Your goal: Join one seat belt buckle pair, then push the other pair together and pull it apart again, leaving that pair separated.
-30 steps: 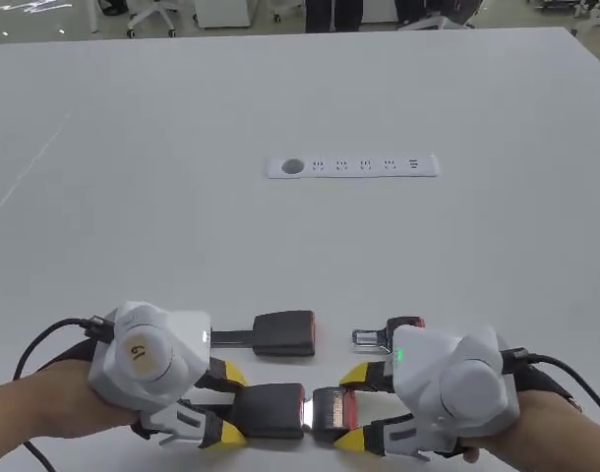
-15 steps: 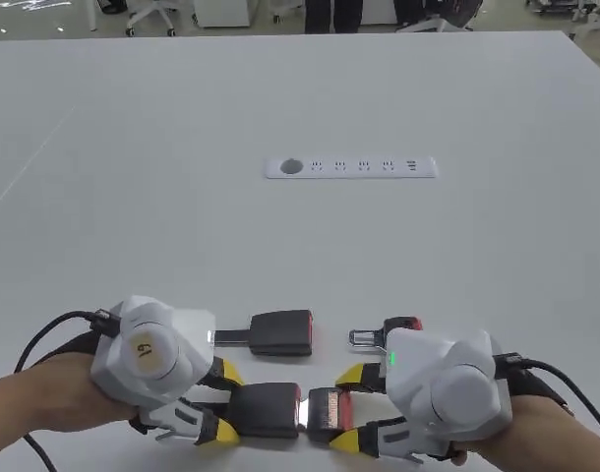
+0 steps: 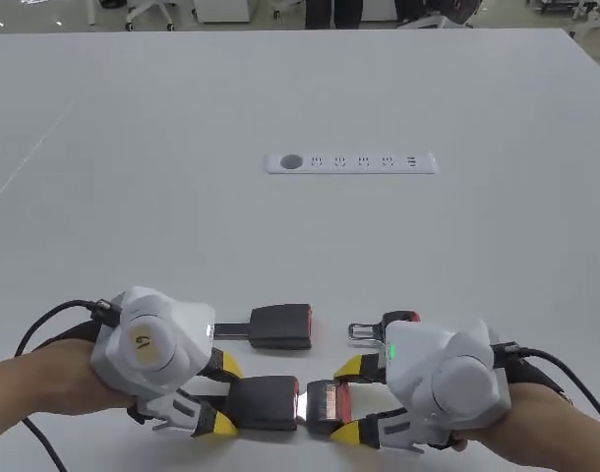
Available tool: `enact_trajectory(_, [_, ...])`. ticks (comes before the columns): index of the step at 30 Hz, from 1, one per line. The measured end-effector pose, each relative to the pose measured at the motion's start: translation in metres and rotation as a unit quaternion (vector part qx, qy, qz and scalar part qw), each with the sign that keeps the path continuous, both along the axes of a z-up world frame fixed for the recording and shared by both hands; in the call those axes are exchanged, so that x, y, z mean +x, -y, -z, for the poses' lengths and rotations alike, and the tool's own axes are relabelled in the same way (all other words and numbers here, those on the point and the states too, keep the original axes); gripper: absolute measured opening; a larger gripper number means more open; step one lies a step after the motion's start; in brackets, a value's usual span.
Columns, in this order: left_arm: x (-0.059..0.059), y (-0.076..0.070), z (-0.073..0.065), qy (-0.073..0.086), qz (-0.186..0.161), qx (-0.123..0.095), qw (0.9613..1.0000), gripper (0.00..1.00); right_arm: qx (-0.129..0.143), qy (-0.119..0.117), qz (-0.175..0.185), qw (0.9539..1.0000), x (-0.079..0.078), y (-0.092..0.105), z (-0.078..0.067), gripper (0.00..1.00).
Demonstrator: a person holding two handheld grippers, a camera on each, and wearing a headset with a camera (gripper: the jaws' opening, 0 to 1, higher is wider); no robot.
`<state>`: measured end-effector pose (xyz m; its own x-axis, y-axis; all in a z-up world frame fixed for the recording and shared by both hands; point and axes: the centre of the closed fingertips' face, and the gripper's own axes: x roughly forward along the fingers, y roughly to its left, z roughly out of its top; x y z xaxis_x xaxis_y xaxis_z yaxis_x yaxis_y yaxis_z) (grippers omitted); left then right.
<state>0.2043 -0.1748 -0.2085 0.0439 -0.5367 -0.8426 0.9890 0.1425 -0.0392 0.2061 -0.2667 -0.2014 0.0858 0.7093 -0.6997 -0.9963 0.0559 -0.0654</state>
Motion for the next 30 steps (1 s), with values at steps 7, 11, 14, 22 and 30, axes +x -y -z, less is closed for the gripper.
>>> enact_trajectory(7, [0.001, 0.0, -0.001, 0.007, -0.01, 0.005, 0.9999, 0.33, -0.003, -0.002, 0.008, 1.0, -0.001, 0.0, -0.001, 0.32])
enact_trajectory(11, [0.003, 0.002, -0.007, 0.008, -0.023, -0.006, 0.9997, 0.34, -0.003, -0.001, 0.014, 0.9999, -0.002, 0.001, -0.005, 0.34])
enact_trajectory(14, [0.005, 0.002, -0.013, 0.009, -0.032, -0.011, 0.9994, 0.35, -0.005, -0.002, 0.017, 0.9998, -0.002, 0.003, -0.007, 0.35])
enact_trajectory(22, [0.004, 0.004, -0.024, 0.005, -0.051, -0.025, 0.9984, 0.41, -0.001, 0.001, 0.031, 0.9995, 0.002, 0.014, -0.021, 0.39])
enact_trajectory(30, [0.006, 0.006, -0.033, 0.011, -0.059, -0.033, 0.9977, 0.42, -0.002, 0.004, 0.053, 0.9986, 0.011, 0.029, -0.029, 0.43])
